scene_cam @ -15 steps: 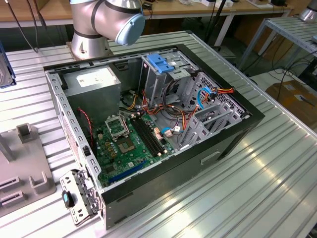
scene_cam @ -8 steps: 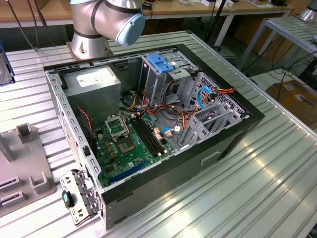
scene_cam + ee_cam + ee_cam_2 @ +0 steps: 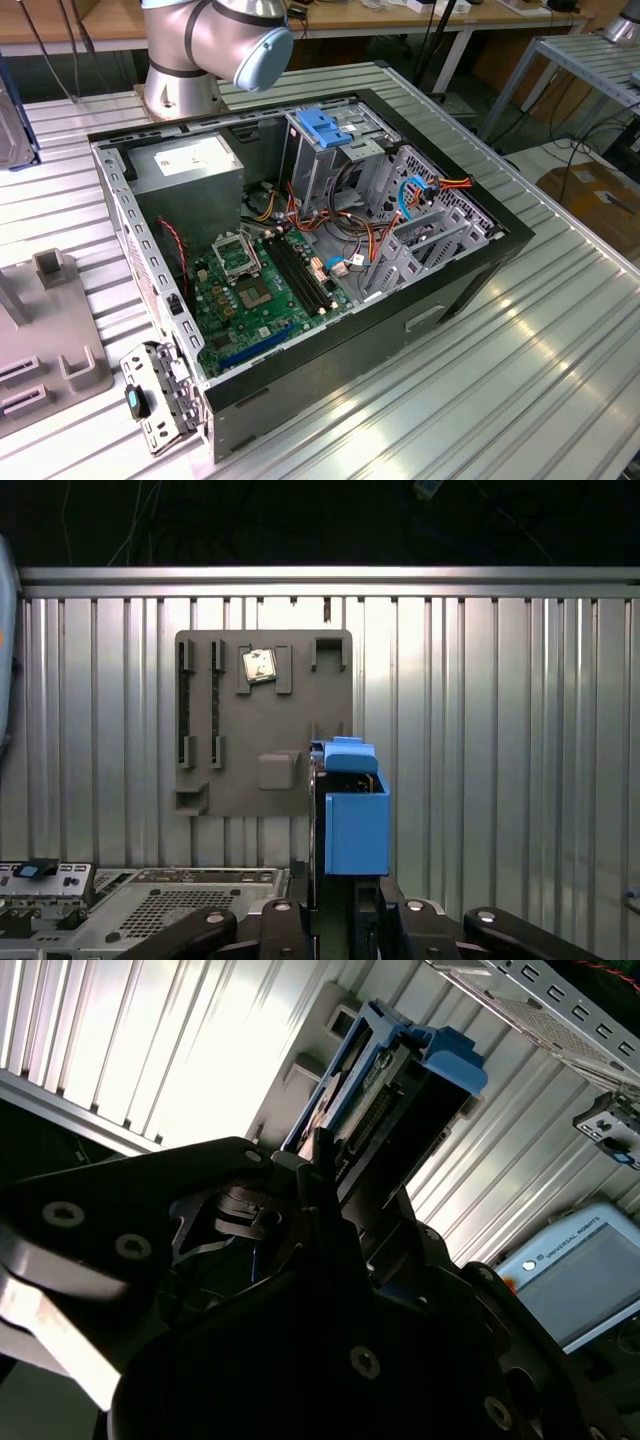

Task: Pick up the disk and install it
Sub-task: 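Pick up the disk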

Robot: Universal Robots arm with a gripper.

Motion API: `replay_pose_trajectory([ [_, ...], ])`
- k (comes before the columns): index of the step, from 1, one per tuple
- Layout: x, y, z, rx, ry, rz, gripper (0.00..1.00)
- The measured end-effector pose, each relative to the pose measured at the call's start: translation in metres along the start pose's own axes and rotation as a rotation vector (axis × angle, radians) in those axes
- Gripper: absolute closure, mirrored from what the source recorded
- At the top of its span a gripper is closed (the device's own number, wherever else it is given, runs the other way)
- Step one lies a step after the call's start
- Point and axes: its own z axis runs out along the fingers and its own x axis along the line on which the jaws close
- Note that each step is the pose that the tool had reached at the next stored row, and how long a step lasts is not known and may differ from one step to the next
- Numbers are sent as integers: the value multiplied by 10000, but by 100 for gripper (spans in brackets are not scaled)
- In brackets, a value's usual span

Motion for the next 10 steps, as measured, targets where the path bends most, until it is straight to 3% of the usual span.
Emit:
replay_pose_trajectory([
  [5,-1,-168,-1,-1,0,0,65],
  [8,-1,-352,-1,-1,1,-1,65],
  [10,-2,-426,0,0,0,0,65],
])
